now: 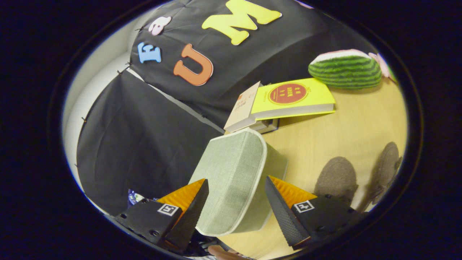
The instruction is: Open the storage box then place both shoes into the box .Put the left shoe in first, then the right shoe, with the right side of both shoes facing outward in a uniform manner.
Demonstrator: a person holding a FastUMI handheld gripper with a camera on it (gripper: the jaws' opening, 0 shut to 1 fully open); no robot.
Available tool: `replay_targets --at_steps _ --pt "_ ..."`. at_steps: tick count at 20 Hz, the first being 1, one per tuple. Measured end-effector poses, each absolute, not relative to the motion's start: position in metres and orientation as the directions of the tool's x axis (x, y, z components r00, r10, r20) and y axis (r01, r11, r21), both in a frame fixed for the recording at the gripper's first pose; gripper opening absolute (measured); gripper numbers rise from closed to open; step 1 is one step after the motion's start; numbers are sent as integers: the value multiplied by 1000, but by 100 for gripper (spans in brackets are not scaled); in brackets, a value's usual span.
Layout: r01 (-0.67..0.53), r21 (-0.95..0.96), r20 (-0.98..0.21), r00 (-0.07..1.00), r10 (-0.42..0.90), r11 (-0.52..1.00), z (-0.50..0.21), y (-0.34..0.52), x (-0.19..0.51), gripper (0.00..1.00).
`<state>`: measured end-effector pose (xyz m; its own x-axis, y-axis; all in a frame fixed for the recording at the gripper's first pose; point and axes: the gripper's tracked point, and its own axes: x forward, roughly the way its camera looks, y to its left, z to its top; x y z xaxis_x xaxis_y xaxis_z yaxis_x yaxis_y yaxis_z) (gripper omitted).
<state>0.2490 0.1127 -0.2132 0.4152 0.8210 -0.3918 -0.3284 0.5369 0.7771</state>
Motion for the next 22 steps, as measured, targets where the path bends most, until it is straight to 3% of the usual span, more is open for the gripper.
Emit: replay_targets --at_steps 5,8,13,17,22 --pt "-292 833 -372 334 866 470 -241 115 264 99" --pt "-227 916 -287 203 936 330 -242 131 255 99" --pt "-196 948 -228 140 963 253 -244 139 256 98" --pt "-174 949 -233 171 957 262 -249 132 264 74" --pt "-186 940 -235 253 938 286 -238 116 270 34"
